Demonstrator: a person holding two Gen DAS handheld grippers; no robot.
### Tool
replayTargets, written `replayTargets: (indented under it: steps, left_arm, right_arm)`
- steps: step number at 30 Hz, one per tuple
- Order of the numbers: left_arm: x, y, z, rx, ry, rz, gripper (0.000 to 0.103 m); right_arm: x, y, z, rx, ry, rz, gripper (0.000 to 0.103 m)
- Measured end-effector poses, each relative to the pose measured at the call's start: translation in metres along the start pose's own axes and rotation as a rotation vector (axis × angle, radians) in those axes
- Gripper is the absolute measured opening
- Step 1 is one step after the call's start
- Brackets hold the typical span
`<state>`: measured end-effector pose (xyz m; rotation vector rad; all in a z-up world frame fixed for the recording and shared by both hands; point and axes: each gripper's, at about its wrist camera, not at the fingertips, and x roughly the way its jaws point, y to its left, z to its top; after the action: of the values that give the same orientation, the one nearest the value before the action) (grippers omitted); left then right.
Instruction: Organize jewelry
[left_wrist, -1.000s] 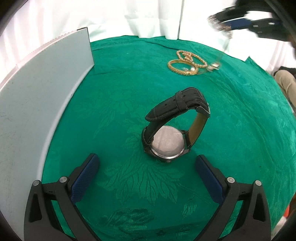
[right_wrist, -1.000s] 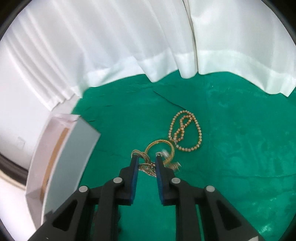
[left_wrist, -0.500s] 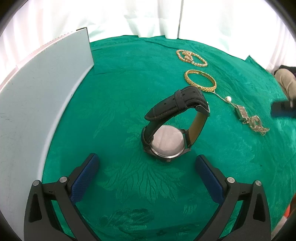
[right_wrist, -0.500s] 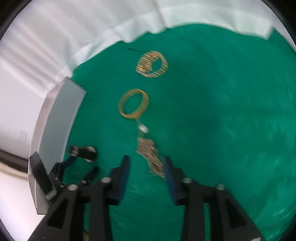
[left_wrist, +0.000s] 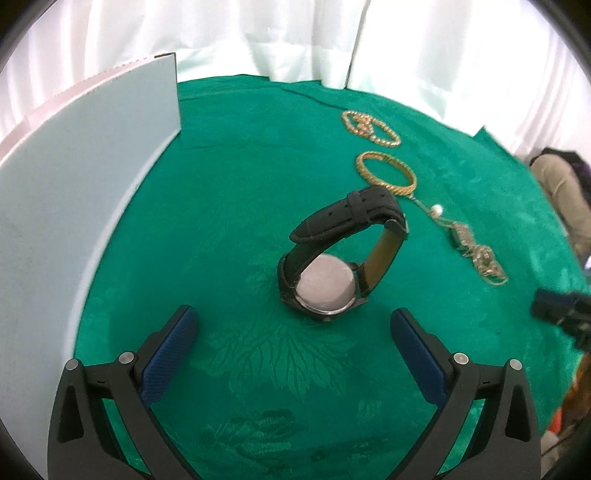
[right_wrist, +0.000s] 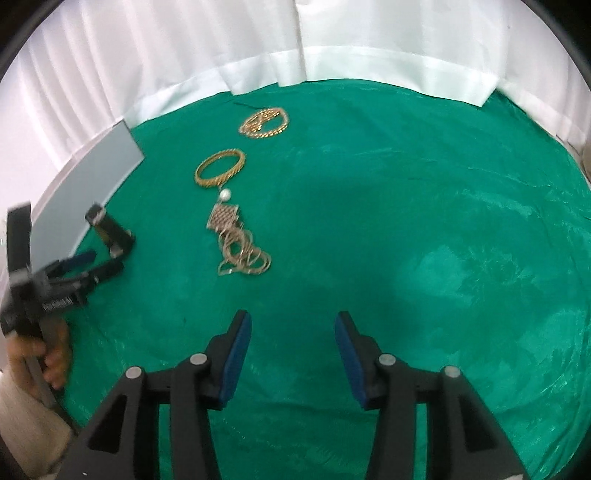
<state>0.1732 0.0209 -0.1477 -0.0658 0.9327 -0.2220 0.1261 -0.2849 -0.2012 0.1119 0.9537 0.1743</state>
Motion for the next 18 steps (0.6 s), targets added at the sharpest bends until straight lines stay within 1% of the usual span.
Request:
replayTargets:
  steps: [2,4,6,10,12,14,15,16,18]
  left_arm:
    - [-0.002,0.003,0.001,-0.018,0.001,-0.016,0.102]
    - [-0.002,0.001,0.004,-0.021,0.011,-0.018,0.102]
    - [-0.008,-0.005,0.01,0.01,-0.003,-0.013,0.101]
    - [-0.034,-0.011,0.015,0.087,-0.05,0.032,0.101]
    - [-0.045,-0.006,0.011,0.101,-0.064,0.043,0.101]
    - [-0.045,-0.001,0.01,0.104,-0.054,0.047,0.101]
    - [-0.042,0.0,0.012,0.11,-0.043,0.046,0.098]
    - [-0.037,0.0,0.014,0.121,-0.031,0.051,0.091]
    - [-0.022,-0.004,0.023,0.162,0.001,0.062,0.086]
  right_arm:
    - [0.004,-0.001,-0.004,0.013,0.009,0.007,0.049]
    - [0.003,-0.002,-0.007,0.027,-0.016,0.015,0.052]
    - [0.003,-0.001,-0.009,0.026,-0.026,0.023,0.056]
    - [0.002,0.002,-0.013,-0.001,-0.035,0.014,0.059]
    - [0.002,0.003,-0.014,-0.007,-0.038,0.012,0.059]
    - [0.002,0.003,-0.014,-0.006,-0.042,0.013,0.06]
    - [0.001,0.003,-0.015,-0.004,-0.044,0.016,0.062]
    - [0.002,0.004,-0.015,-0.004,-0.044,0.018,0.063]
    - [0.003,0.008,-0.013,-0.007,-0.036,0.007,0.064]
